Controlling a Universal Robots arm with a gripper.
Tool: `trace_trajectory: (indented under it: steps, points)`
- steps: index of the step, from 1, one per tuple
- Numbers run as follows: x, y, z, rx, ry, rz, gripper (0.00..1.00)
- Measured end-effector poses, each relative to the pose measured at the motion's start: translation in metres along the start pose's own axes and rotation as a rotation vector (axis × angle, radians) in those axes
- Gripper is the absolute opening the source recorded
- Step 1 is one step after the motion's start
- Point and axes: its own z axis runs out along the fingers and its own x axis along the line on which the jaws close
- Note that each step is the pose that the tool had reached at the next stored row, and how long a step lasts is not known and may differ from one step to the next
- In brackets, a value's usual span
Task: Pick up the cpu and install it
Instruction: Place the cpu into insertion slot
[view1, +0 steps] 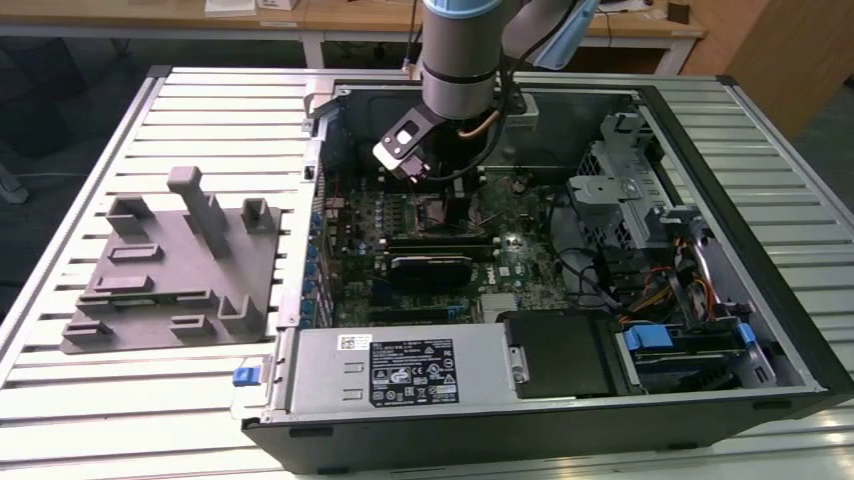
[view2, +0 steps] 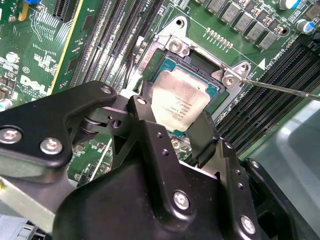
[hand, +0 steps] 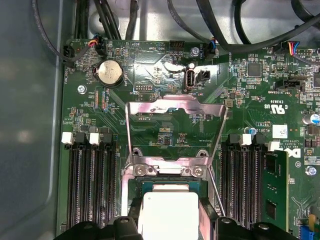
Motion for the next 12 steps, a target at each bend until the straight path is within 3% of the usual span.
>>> trace_trajectory:
  steps: [2,3,12]
  points:
    - [0.0,0.0,0.0,0.0,-0.0002,0.0,0.54]
    - [0.0,0.0,0.0,0.0,-0.0003,0.0,0.6]
    - [0.0,0.0001,-0.0022,0.0,-0.0005,0.0,0.6]
